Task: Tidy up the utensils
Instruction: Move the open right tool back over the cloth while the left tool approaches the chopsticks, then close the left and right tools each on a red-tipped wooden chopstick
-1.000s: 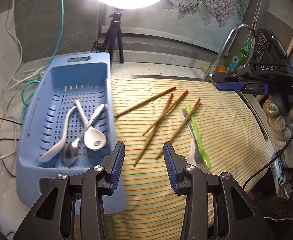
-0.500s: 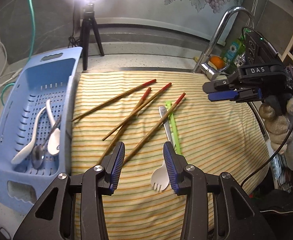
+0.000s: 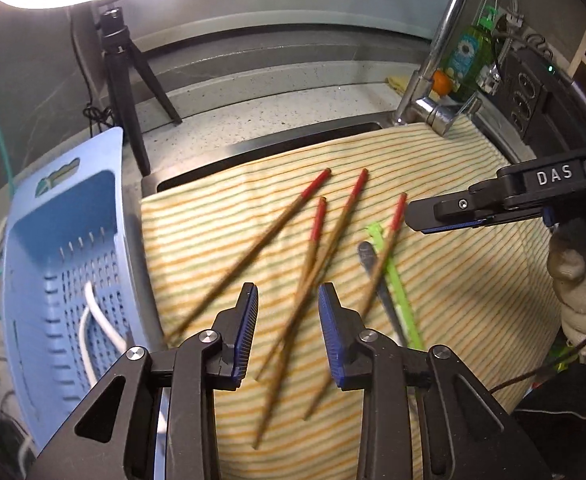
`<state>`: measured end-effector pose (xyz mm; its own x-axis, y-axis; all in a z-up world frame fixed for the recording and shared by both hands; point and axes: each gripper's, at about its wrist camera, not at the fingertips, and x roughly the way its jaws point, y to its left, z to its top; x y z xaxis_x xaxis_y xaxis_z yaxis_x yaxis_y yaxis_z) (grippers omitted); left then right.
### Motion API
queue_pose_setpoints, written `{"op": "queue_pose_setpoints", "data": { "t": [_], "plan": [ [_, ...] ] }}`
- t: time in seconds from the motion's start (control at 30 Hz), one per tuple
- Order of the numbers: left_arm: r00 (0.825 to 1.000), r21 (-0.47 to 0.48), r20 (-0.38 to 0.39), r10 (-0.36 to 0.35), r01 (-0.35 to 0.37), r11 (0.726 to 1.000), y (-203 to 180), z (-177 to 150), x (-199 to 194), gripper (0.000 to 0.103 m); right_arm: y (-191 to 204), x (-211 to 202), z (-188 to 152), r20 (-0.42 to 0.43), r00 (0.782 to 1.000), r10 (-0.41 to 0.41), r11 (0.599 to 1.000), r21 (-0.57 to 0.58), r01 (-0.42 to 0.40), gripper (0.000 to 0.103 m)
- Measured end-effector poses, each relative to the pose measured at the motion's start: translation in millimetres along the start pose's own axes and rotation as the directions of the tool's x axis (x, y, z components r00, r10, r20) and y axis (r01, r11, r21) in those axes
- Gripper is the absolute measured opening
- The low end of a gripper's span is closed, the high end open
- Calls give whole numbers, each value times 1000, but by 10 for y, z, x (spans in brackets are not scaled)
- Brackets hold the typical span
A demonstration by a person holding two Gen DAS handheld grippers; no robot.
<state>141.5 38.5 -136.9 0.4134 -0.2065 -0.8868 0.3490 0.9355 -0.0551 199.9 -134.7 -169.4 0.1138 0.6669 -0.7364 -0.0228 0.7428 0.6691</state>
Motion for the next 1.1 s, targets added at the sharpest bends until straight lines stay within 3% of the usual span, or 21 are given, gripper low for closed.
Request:
{"op": "queue_pose_setpoints", "data": {
  "t": [0.37, 0.73, 0.97, 1.1],
  "plan": [
    [997, 78, -67, -27, 32, 996, 160, 258, 382, 26, 96, 427, 257, 11, 995, -100, 991, 92, 98, 26],
    [991, 115, -127, -37, 52, 992, 164, 378, 697, 26, 22, 611, 353, 1, 973, -232, 964, 134, 230, 21],
    [987, 146, -160, -23, 47, 988, 75, 405, 853, 12, 112, 713, 403, 5, 960, -280, 955, 104, 278, 20],
    [987, 150, -162, -15, 40, 988, 52, 383, 840, 10, 102, 719, 412, -3, 960, -279, 956, 97, 278, 13]
  ]
}}
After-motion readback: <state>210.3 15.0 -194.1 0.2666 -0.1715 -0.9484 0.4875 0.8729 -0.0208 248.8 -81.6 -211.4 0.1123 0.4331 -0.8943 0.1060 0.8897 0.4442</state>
